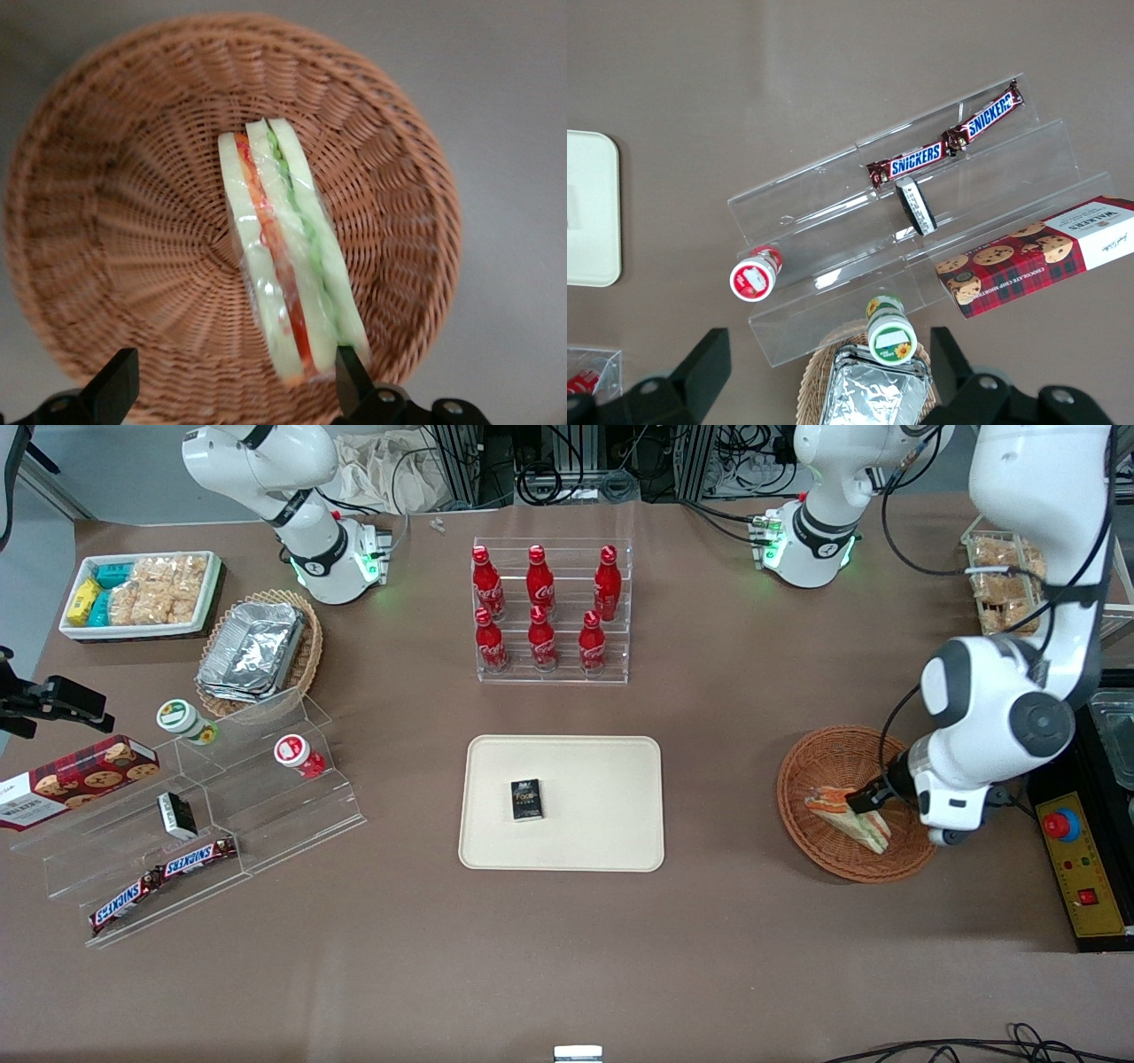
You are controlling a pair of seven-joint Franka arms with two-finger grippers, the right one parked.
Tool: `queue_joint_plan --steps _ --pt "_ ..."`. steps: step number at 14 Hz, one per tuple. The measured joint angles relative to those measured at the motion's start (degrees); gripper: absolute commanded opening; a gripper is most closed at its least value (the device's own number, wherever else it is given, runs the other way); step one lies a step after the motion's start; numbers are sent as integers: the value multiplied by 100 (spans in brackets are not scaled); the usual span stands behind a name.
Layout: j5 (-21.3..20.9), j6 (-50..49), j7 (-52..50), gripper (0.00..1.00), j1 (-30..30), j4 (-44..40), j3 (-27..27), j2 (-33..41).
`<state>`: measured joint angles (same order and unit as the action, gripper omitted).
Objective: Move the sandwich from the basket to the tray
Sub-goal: 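Move the left gripper down over the wrapped sandwich in the wicker basket, then close the left gripper on the wrapped sandwich and lift it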
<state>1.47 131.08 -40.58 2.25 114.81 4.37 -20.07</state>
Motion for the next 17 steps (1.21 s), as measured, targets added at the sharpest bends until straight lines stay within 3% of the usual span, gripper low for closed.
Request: queue_joint_plan --steps 4,8,14,17 --pt "0 503 -424 100 -39 -4 12 -394" --pt "-2 487 -461 100 -38 -80 13 -269" --pt "-15 -1655 -464 100 -45 -972 88 828" --pt "-91 -1966 -489 100 -46 -1235 123 825"
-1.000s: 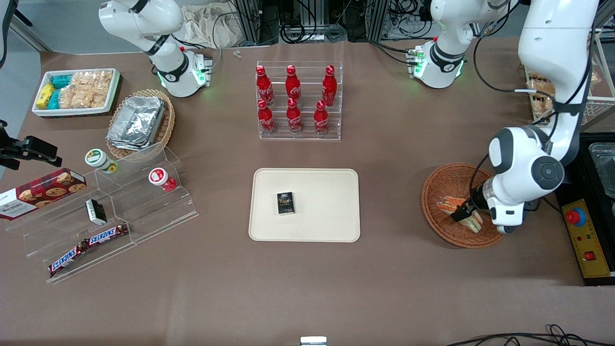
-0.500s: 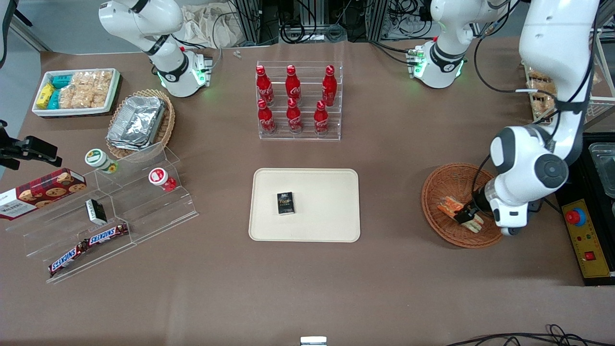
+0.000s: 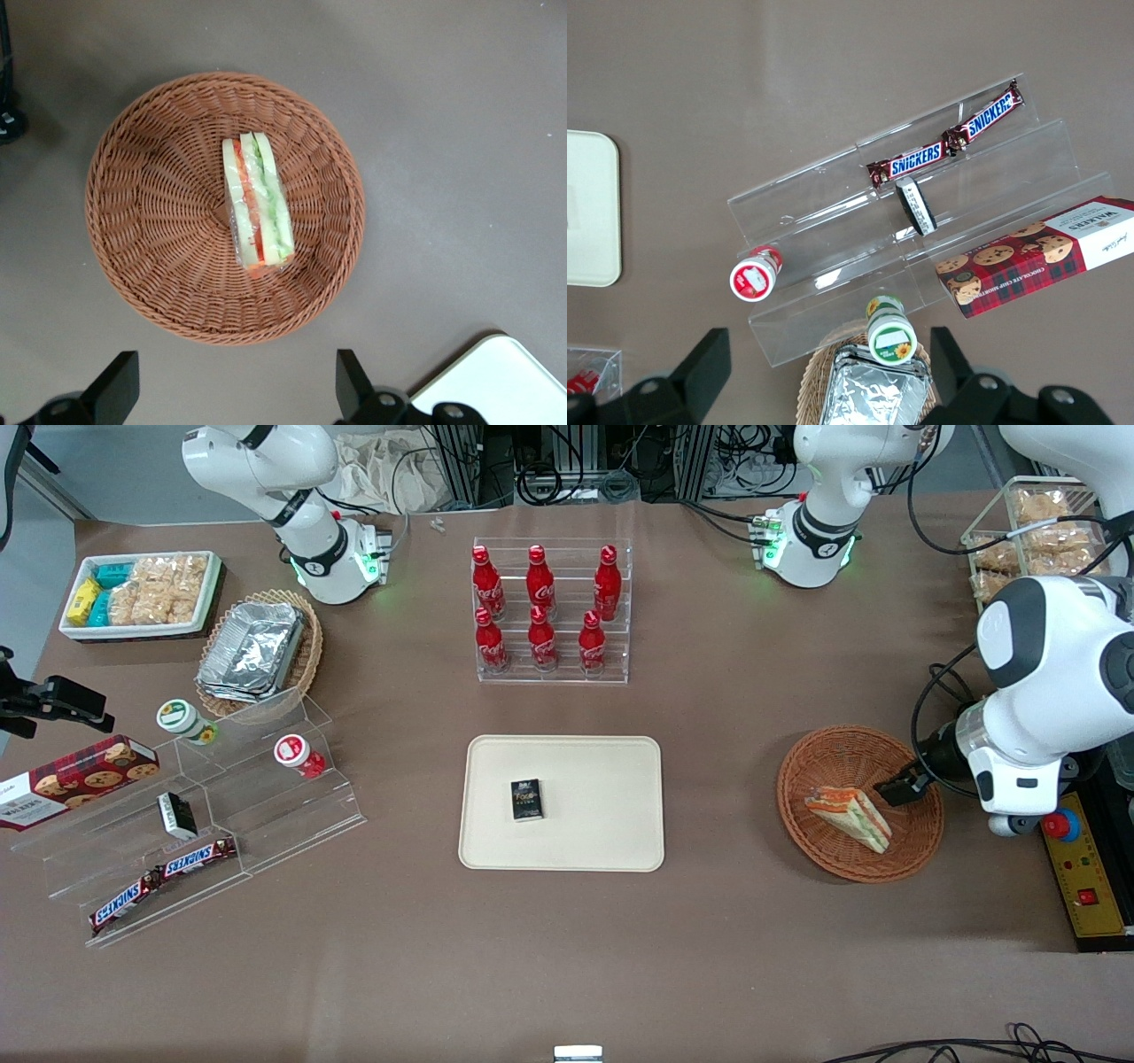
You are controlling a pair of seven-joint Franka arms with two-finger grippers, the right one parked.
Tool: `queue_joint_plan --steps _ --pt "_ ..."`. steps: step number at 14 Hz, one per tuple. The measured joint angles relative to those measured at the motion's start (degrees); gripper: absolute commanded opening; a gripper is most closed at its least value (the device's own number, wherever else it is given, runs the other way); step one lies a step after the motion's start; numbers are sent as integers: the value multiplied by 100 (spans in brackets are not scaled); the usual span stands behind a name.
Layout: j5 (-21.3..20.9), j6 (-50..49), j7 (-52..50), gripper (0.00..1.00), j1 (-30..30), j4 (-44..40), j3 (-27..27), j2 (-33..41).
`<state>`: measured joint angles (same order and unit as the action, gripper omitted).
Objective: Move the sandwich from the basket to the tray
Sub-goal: 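Close the left gripper on the wrapped sandwich and lift it, then carry the held sandwich with the left gripper over the cream tray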
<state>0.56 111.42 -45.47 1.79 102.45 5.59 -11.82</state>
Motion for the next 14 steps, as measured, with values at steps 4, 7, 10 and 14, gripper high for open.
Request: queue_joint_plan --steps 4,7,10,14 --pt "-194 720 -495 100 2 63 -1 -846" --pt "-207 1339 -700 100 3 89 -3 -1499" --pt "-211 1832 -827 81 4 304 -8 -1728" --pt "-211 2025 -898 1 4 528 -16 -1750"
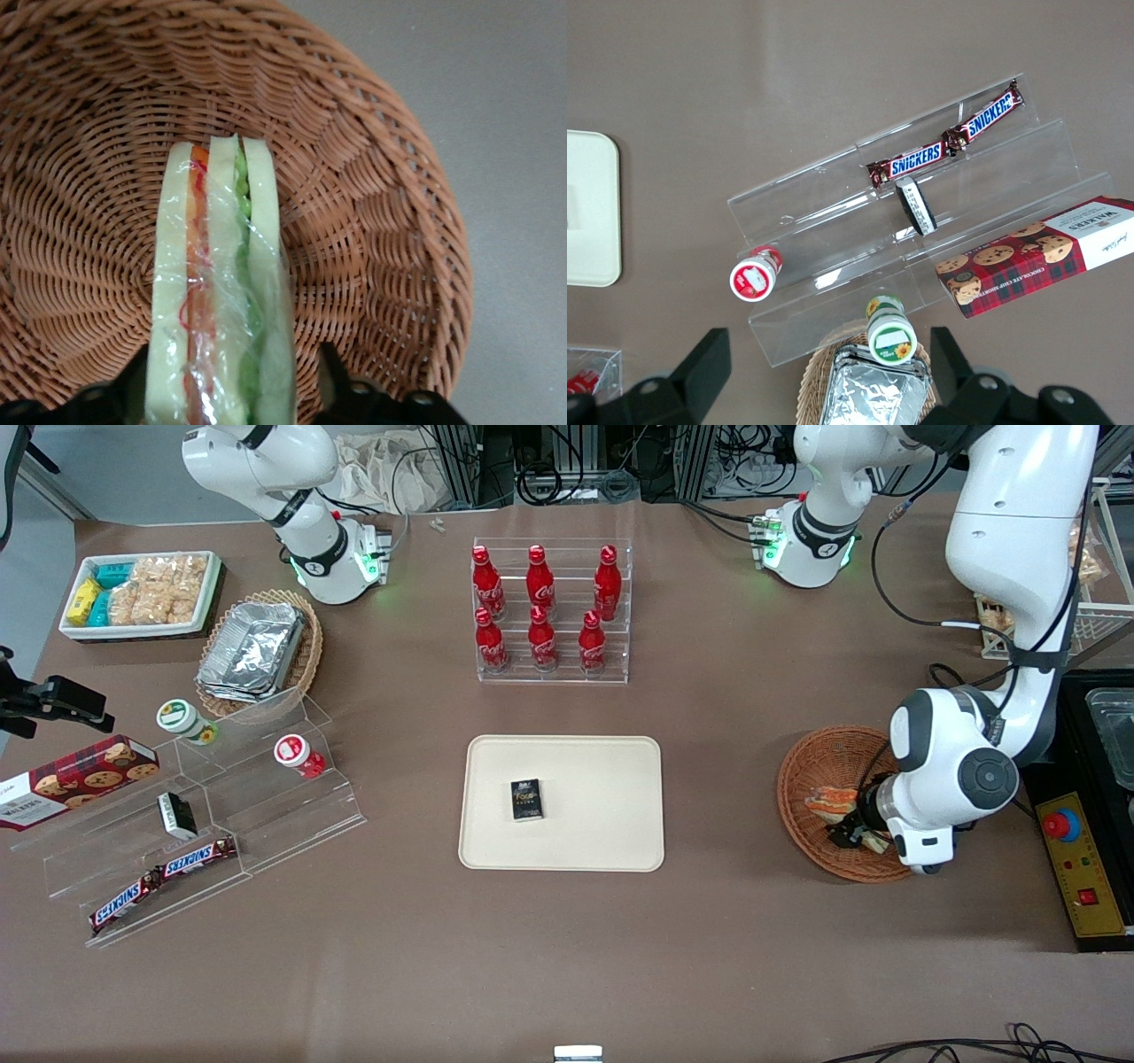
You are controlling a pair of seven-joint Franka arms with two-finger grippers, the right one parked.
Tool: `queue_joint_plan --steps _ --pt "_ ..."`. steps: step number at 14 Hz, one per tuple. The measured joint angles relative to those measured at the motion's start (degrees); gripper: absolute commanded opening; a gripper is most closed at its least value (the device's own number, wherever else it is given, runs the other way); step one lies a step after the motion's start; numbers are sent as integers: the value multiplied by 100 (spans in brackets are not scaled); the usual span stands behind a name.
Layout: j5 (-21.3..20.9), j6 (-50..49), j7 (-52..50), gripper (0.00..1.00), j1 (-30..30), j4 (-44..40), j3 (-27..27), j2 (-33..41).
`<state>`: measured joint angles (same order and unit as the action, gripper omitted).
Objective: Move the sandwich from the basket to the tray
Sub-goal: 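Carry the held sandwich with the left gripper over the cream tray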
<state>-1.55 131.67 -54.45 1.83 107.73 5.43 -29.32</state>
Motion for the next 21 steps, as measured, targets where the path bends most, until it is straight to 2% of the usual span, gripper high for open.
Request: queue_joint_plan --steps 4,6,9,11,15,19,21 --pt "-1 -122 -4 0 7 -91 -1 157" --pt "0 -780 14 0 7 -410 65 472" --pt "-1 -1872 201 0 9 -1088 872 878" --pt "-117 -1997 427 0 -56 -1183 1654 856" --pt "-365 -1895 1539 0 -183 -1133 2599 274" --pt "-1080 -693 1923 0 -677 -1111 2725 -593" --pt "-1475 -275 1798 6 -894 -1112 2699 -1015"
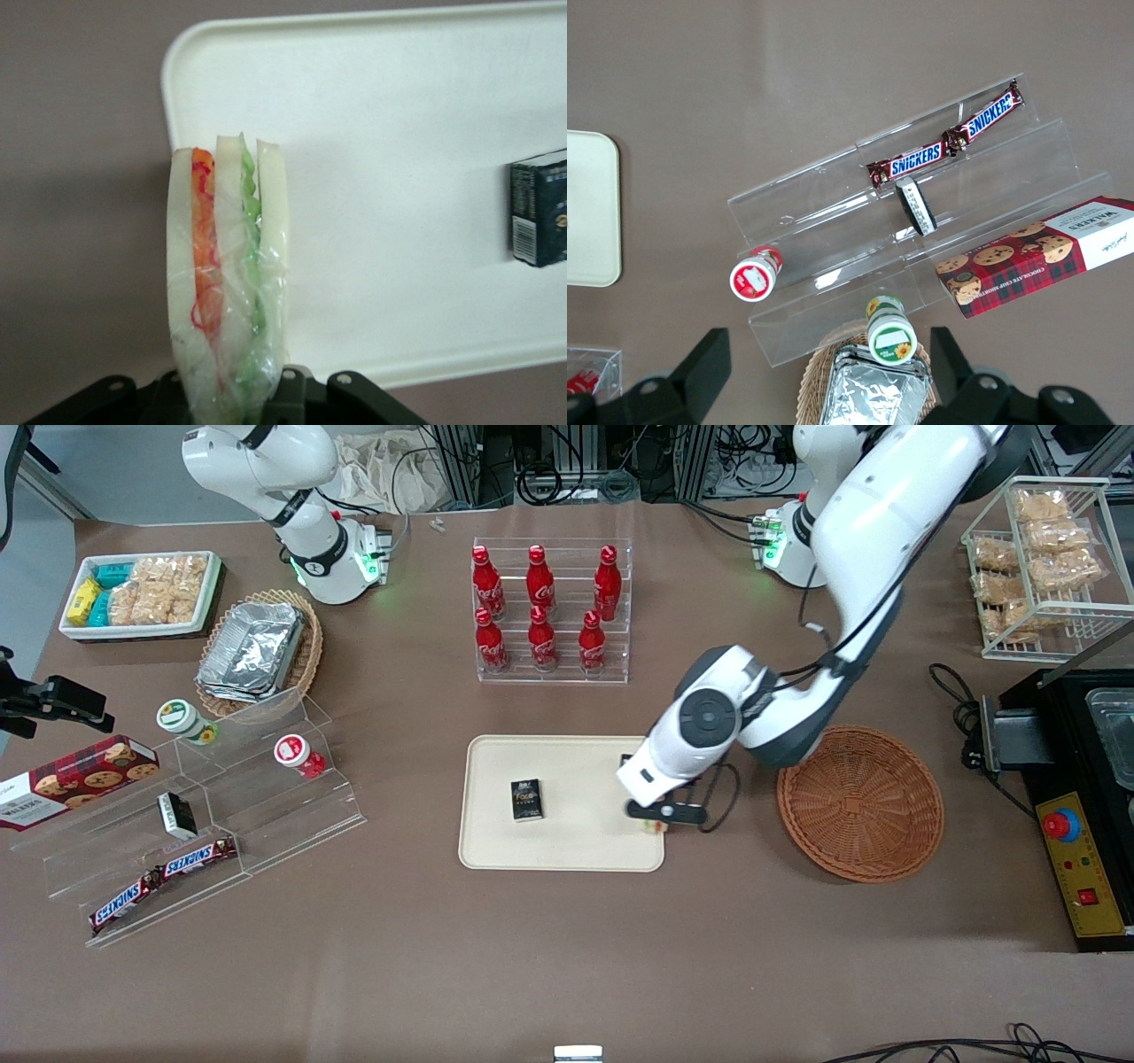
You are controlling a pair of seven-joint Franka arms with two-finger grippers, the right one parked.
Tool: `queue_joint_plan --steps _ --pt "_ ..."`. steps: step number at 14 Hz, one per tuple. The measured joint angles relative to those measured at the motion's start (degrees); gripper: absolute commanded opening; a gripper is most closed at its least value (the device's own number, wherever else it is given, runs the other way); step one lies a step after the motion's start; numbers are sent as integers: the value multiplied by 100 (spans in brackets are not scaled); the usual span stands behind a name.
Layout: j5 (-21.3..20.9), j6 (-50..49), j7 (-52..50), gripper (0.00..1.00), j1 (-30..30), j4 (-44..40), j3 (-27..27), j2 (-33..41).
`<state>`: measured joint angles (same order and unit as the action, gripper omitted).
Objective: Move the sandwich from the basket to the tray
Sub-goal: 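Carry the held sandwich with the left gripper over the cream tray, then lower the sandwich onto the tray and open the left gripper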
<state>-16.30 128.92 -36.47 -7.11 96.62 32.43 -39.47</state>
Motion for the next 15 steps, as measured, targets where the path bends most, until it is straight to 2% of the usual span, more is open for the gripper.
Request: queue_joint_plan --steps 1,3,4,10,15 --pt "-193 88 -23 16 -20 -2 -3 -150" --pt "-488 199 -28 78 -7 -16 -27 -341" --pt "-536 256 -28 100 -6 -32 -24 -387" --pt "-691 259 -791 100 -7 -331 1 -167" --pt "-692 -1211 -932 100 127 -1242 -8 866"
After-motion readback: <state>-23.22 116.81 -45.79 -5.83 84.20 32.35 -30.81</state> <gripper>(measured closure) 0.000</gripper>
